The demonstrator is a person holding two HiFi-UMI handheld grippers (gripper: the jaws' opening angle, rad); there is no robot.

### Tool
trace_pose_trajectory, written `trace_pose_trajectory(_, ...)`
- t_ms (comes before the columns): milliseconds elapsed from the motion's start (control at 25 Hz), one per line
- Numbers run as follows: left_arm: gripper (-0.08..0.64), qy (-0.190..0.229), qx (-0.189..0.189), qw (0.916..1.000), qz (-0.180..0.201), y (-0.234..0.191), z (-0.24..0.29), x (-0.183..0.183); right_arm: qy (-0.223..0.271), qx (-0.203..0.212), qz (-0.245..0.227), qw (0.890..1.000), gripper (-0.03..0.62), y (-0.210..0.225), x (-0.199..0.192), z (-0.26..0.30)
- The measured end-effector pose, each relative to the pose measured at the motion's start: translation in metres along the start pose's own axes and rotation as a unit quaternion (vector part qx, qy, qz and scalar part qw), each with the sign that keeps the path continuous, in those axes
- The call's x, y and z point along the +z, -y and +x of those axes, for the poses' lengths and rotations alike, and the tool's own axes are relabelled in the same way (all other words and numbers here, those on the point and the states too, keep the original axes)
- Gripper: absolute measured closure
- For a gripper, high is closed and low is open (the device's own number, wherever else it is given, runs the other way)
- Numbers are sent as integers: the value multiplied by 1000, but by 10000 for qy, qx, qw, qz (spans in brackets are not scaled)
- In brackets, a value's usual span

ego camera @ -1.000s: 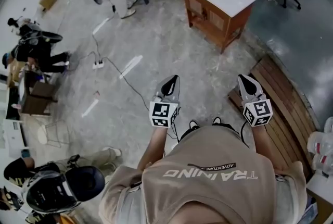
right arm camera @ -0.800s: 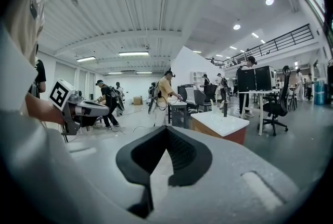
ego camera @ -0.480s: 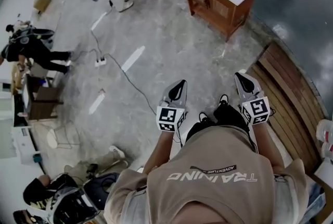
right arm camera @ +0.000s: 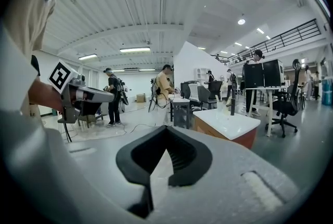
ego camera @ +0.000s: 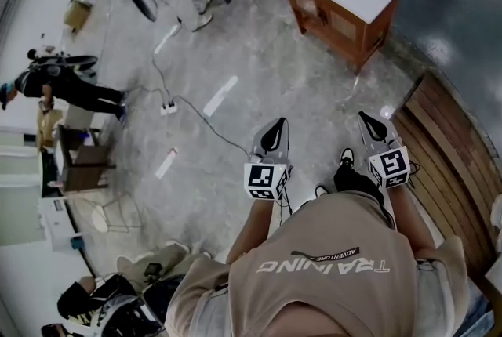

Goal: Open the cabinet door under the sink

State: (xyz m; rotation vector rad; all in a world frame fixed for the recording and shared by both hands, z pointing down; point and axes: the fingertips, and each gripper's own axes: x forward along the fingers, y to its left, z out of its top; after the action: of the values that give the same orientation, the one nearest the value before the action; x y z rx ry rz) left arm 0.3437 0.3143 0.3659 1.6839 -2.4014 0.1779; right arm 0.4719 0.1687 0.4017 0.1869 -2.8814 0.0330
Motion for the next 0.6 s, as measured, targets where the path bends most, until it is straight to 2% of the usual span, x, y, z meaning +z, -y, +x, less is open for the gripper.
trace_pose_trajectory(160,542,39,110,9999,60,-8,40,16,74,206,-186,9996,591,38,14,37)
trace_pose_trajectory(400,541,-107,392,9992,-43,-19,75,26,209,393,83,9990,591,86,34,83)
trace_pose_trajectory(600,541,46,628,9978,-196,-33,104,36,213,591,264,9977,591,104,41,118)
